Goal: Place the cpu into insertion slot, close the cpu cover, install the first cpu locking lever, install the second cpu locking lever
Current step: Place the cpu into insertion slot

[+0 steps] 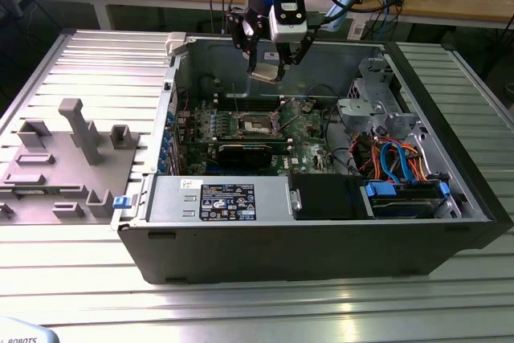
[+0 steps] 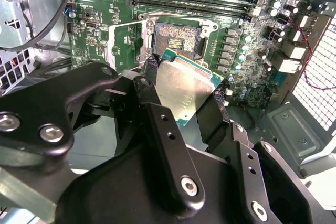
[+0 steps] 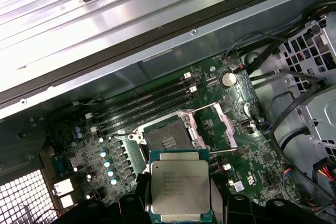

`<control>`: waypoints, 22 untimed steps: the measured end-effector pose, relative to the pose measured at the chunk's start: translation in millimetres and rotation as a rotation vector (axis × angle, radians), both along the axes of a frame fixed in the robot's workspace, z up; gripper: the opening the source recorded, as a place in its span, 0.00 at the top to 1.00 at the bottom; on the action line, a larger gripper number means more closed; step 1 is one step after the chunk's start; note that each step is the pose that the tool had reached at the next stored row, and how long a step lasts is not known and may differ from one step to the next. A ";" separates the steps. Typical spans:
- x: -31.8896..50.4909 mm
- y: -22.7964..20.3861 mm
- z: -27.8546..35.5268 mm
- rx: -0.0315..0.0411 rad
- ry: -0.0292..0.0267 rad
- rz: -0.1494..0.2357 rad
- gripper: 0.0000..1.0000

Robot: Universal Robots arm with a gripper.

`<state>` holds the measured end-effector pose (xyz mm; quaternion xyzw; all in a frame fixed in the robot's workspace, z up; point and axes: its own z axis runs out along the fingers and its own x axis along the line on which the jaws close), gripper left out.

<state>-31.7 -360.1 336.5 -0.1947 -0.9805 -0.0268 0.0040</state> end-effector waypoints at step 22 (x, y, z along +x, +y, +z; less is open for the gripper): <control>0.0 0.0 0.0 0.0001 0.0000 -0.017 0.46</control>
